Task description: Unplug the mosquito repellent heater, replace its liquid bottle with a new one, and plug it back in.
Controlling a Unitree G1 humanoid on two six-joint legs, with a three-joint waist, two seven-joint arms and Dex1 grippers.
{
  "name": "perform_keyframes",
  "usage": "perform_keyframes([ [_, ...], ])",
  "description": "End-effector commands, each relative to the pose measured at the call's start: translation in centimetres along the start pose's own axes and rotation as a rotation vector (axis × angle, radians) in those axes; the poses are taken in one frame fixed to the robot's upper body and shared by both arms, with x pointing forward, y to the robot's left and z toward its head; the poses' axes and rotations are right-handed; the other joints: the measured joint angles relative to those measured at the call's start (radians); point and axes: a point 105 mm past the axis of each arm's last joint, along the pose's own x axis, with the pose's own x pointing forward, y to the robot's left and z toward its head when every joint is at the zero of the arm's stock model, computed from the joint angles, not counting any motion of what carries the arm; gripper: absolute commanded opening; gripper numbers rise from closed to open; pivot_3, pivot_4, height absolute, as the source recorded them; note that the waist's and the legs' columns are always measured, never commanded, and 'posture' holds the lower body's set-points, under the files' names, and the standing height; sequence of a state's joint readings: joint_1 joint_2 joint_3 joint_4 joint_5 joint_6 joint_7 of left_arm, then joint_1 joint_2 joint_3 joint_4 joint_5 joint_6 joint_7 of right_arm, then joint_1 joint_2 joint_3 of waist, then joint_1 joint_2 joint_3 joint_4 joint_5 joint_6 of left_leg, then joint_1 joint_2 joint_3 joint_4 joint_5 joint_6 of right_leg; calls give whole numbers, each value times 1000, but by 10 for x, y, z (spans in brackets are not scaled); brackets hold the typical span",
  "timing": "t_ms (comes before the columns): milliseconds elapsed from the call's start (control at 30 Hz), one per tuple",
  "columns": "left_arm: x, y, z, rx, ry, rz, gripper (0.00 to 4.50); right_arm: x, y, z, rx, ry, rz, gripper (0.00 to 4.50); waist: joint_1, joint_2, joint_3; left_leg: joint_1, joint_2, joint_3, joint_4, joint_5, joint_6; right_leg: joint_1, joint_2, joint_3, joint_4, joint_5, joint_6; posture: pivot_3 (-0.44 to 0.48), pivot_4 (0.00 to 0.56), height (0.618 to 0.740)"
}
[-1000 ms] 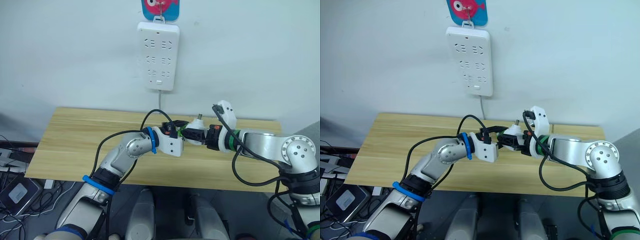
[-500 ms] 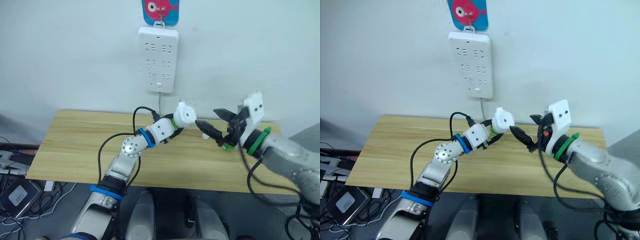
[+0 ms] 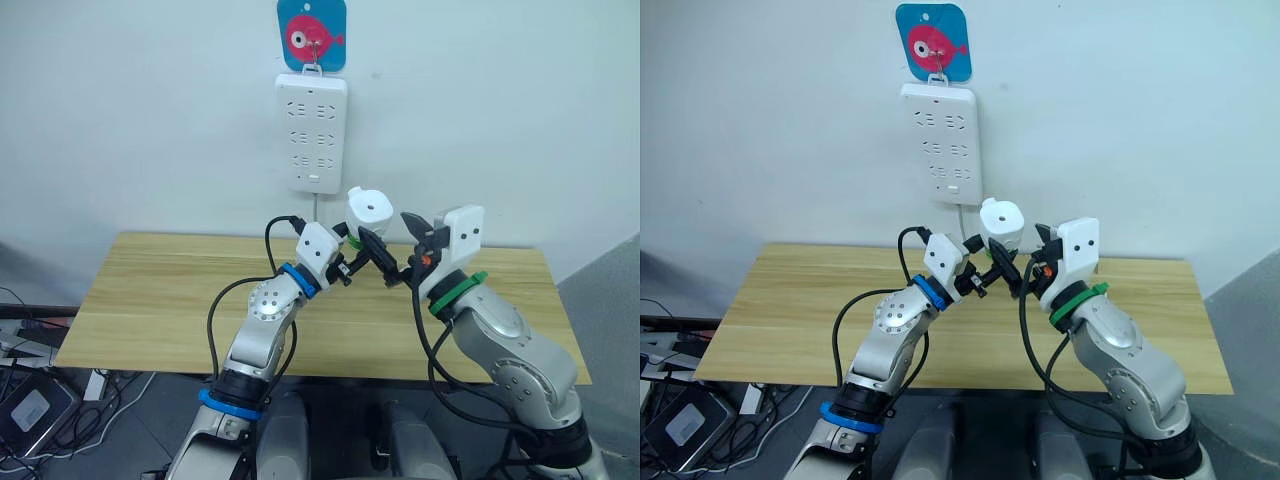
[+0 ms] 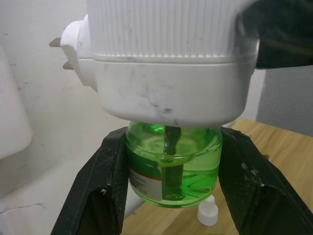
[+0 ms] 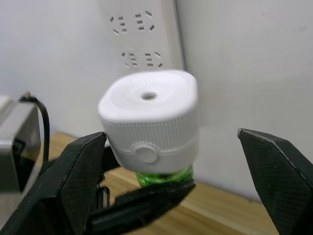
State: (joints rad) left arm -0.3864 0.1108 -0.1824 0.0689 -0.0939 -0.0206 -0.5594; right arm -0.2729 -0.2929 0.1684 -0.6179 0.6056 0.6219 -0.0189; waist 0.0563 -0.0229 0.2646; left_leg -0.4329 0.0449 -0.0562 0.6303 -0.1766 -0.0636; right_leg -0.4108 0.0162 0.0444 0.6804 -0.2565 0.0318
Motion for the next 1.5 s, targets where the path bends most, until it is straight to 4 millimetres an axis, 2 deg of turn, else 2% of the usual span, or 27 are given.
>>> perform_keyframes([
  [33, 3, -6, 17, 12, -60, -19, 2219, 2, 5, 6, -19, -27, 24, 4500, 0, 0, 0, 0, 0, 0, 0, 0, 0, 0, 0, 0, 0, 0, 0, 173, 187, 740],
  [267, 5, -9, 19, -2, -56, -19, 2219, 13, 3, 1, -59, -14, 3, 4500, -1, 0, 0, 0, 0, 0, 0, 0, 0, 0, 0, 0, 0, 0, 0, 184, 199, 740],
  [433, 4, -10, 18, -13, -50, -17, 2219, 15, 2, 4, -67, -37, -13, 3044, -1, 0, 0, 0, 0, 0, 0, 0, 0, 0, 0, 0, 0, 0, 0, 187, 205, 740],
  [700, 2, -11, 13, -68, -21, -54, 2219, 18, 0, 4, -47, -48, -18, 3021, -1, 0, 0, 0, 0, 0, 0, 0, 0, 0, 0, 0, 0, 0, 0, 195, 217, 740],
  [833, -28, -4, 16, -240, 30, -166, 3492, 13, -13, -2, -66, -28, -43, 3016, -6, 0, 0, 0, 1, 0, -1, 0, 0, -1, 0, 0, 0, -1, 0, 220, 238, 740],
  [933, -52, 16, 27, -276, 74, -196, 4445, 9, -19, -4, -82, -16, -36, 3016, -6, 0, 0, 0, 1, -1, -2, 0, 0, -1, 0, -1, 0, -2, -2, 243, 249, 740],
  [1033, -63, 41, 41, -225, 83, -154, 4500, 7, -23, -2, -92, -13, -23, 3016, -4, 1, 1, 0, 2, -2, -2, 0, 0, -1, 0, -2, 1, -3, -4, 276, 261, 740],
  [1167, -71, 90, 61, -63, 58, -2, 4500, 6, -22, 4, -73, -26, 9, 3016, 7, 2, 3, 0, 2, -2, -3, 0, 0, -1, 0, -2, -1, -4, -4, 304, 271, 740],
  [1300, -61, 120, 81, 46, -2, 58, 4500, 8, -15, 7, -58, -29, 33, 3016, 24, 2, 4, -1, 1, -1, -5, 0, 0, -3, 0, -2, -1, -4, -4, 316, 278, 740],
  [1500, -33, 133, 87, 132, -39, 26, 4500, 10, -9, 10, -48, -26, 44, 3016, 30, 1, 5, -4, 1, 0, -7, 0, 0, -6, 0, -2, -1, -5, -3, 292, 282, 740],
])
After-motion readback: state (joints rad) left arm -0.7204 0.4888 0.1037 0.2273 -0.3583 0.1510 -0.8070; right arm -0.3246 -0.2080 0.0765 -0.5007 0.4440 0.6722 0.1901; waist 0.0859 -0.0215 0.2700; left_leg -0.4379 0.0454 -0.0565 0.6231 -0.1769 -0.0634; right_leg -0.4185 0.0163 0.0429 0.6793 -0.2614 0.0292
